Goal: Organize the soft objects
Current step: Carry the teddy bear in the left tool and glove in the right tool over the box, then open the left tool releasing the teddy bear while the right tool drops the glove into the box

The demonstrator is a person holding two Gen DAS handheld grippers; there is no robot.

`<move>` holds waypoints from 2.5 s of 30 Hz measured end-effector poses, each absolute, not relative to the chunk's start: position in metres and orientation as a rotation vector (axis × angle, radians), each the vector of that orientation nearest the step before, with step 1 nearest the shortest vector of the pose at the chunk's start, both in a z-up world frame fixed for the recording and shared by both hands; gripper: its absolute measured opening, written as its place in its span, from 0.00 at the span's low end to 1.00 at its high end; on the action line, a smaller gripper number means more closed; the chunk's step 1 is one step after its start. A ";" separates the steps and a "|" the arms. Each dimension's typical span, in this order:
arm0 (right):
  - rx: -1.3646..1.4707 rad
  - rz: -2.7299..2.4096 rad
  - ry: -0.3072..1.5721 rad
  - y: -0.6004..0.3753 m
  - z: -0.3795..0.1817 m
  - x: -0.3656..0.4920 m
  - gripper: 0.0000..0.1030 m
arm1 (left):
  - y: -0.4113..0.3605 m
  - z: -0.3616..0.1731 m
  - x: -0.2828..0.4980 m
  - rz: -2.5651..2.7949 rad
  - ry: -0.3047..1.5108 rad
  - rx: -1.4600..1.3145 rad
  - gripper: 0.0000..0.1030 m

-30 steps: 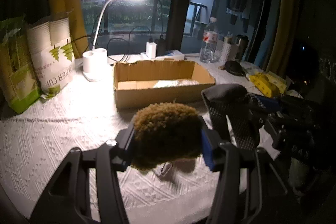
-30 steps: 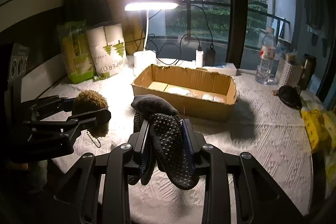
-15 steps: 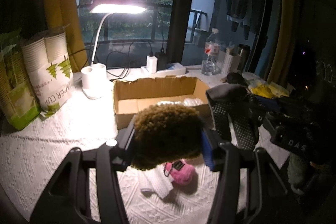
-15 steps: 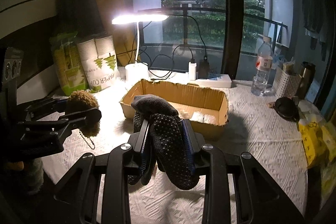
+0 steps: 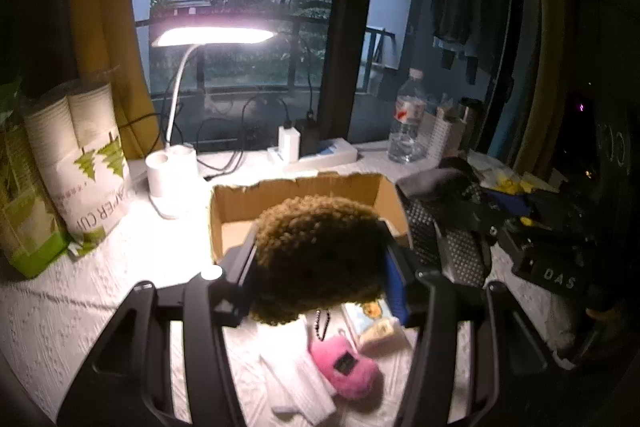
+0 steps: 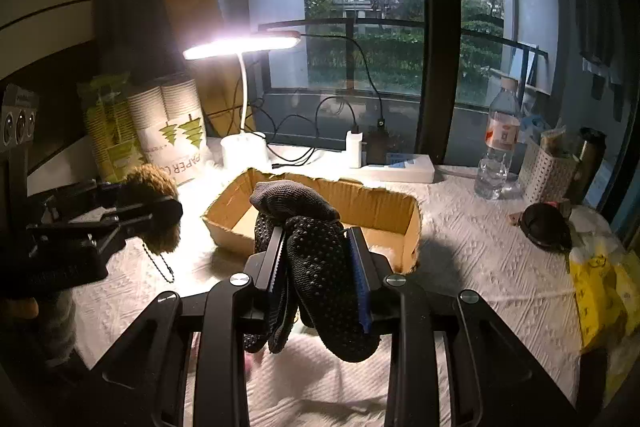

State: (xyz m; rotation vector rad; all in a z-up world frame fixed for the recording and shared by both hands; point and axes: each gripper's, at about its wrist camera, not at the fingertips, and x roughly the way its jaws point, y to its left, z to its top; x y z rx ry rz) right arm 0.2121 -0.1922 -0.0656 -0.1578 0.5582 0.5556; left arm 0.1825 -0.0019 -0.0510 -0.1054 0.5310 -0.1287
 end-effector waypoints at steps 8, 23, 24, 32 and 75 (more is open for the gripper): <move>-0.164 0.556 0.544 -0.192 -0.061 0.237 0.31 | 0.000 -0.044 0.207 -0.116 0.506 -0.093 0.52; -0.144 0.558 0.538 -0.191 -0.063 0.284 0.31 | 0.003 -0.040 0.253 -0.118 0.480 -0.091 0.52; -0.146 0.556 0.538 -0.191 -0.063 0.288 0.31 | 0.004 -0.040 0.256 -0.119 0.477 -0.092 0.52; -0.146 0.552 0.536 -0.185 -0.068 0.317 0.31 | 0.009 -0.047 0.282 -0.129 0.462 -0.117 0.52; -0.123 0.509 0.661 -0.181 -0.123 0.368 0.50 | -0.005 -0.106 0.341 -0.166 0.623 -0.180 0.73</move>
